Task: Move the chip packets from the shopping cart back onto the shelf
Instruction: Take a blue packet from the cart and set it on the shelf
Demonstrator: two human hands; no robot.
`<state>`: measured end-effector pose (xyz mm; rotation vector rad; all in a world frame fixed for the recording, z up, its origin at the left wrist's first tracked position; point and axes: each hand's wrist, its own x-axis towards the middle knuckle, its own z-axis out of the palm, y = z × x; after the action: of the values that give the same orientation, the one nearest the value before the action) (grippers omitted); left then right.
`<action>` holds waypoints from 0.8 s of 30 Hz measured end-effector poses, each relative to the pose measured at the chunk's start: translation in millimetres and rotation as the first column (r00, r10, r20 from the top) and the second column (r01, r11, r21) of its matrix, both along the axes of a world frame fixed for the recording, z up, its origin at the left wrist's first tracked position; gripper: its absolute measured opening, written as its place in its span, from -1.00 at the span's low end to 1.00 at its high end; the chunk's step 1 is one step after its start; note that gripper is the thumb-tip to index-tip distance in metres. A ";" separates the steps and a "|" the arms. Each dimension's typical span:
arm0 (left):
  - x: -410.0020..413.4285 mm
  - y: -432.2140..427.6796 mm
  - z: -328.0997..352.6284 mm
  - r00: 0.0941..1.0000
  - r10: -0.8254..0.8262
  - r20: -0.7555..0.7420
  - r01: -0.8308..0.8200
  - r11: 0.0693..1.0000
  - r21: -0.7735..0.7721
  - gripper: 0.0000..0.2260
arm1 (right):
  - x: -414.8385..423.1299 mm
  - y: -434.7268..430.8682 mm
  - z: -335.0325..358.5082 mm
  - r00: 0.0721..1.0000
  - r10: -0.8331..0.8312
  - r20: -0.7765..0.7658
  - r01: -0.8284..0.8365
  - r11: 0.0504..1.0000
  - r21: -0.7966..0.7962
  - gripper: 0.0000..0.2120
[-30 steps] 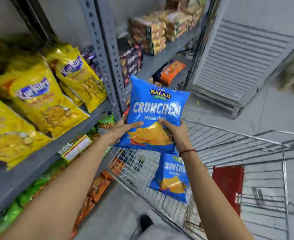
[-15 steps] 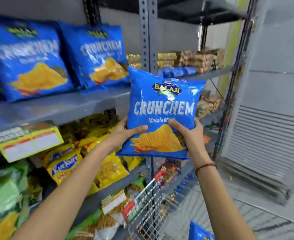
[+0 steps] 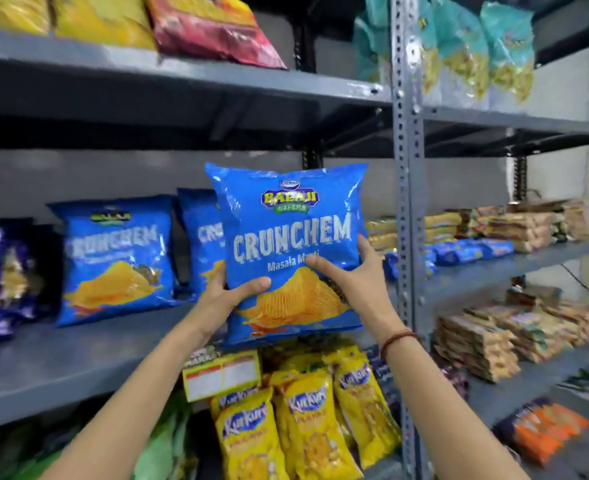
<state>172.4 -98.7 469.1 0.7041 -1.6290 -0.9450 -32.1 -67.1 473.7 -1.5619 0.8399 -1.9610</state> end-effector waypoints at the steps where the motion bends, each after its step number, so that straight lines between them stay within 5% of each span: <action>1: 6.8 -2.6 2.8 1.000 0.023 -0.002 -0.023 1.000 0.001 -0.41 | 7.2 -10.0 3.2 1.000 0.014 -0.016 -0.014 1.000 -0.005 -0.61; 4: 27.6 -12.6 13.5 0.995 0.102 -0.017 -0.102 0.995 -0.001 -0.31 | 27.5 -32.6 15.7 0.997 0.044 -0.060 -0.042 0.999 0.034 -0.16; 6: 38.6 -20.5 22.4 0.988 0.150 -0.044 -0.150 0.989 -0.008 -0.35 | 37.7 -47.2 24.1 0.994 0.086 -0.064 -0.083 0.995 0.049 -0.06; 9: 42.8 -32.9 32.2 0.973 0.225 -0.048 -0.226 0.974 -0.024 -0.56 | 47.4 -65.3 35.2 0.988 0.127 -0.088 -0.118 0.988 0.097 -0.16; 13: 49.5 -53.1 27.0 0.960 0.277 -0.041 -0.275 0.960 0.050 -0.58 | 57.8 -89.4 31.4 0.983 0.135 -0.126 -0.122 0.987 0.106 -0.54; 24: 61.4 -77.7 10.1 0.922 0.339 0.187 -0.371 0.911 0.179 -0.50 | 69.2 -120.2 2.4 0.979 0.089 -0.184 -0.053 0.980 0.192 -0.38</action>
<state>233.8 -176.4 479.2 1.2026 -1.4718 -0.8168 37.2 -187.3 476.1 -1.6616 1.0000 -1.6491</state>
